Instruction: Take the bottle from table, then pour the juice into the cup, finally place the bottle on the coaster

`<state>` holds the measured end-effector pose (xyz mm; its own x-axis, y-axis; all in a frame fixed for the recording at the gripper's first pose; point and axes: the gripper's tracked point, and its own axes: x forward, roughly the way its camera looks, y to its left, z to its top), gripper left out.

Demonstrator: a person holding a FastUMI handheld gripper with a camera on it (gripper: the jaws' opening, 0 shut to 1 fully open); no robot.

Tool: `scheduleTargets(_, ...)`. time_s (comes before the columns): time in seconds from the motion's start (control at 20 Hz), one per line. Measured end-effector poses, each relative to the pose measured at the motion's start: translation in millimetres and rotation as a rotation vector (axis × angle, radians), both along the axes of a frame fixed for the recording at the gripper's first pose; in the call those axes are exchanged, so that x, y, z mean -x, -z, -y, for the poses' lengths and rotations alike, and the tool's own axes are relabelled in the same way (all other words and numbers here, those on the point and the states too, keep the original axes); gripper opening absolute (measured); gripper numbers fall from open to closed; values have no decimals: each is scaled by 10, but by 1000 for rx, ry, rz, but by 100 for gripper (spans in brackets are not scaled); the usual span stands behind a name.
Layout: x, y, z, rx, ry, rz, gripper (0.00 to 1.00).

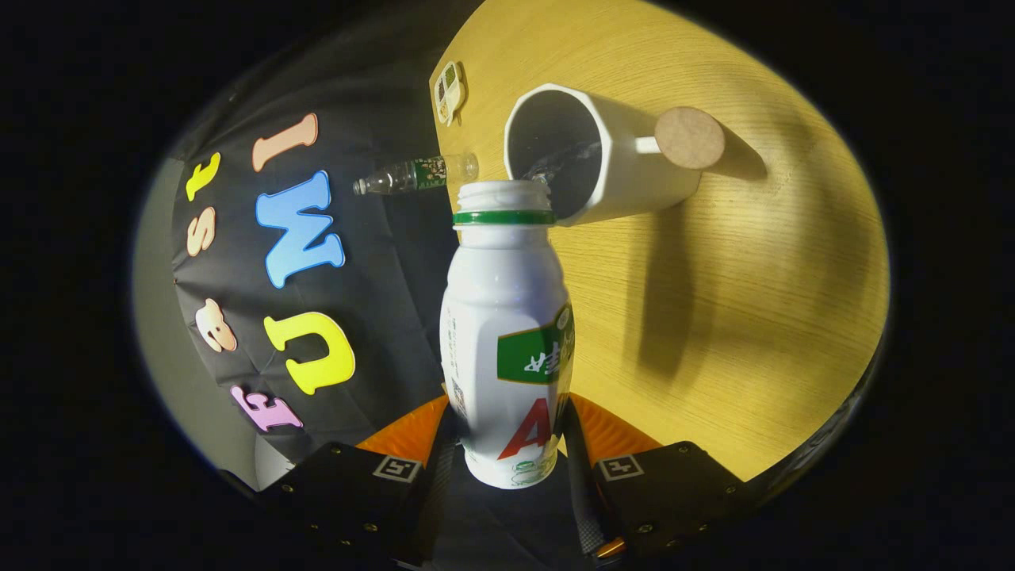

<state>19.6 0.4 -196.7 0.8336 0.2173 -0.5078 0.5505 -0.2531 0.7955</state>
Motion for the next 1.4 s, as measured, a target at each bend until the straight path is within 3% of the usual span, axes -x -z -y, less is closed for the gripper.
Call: scheduleTargets(1.4,-45,-109,55,-119,72,-15,66)
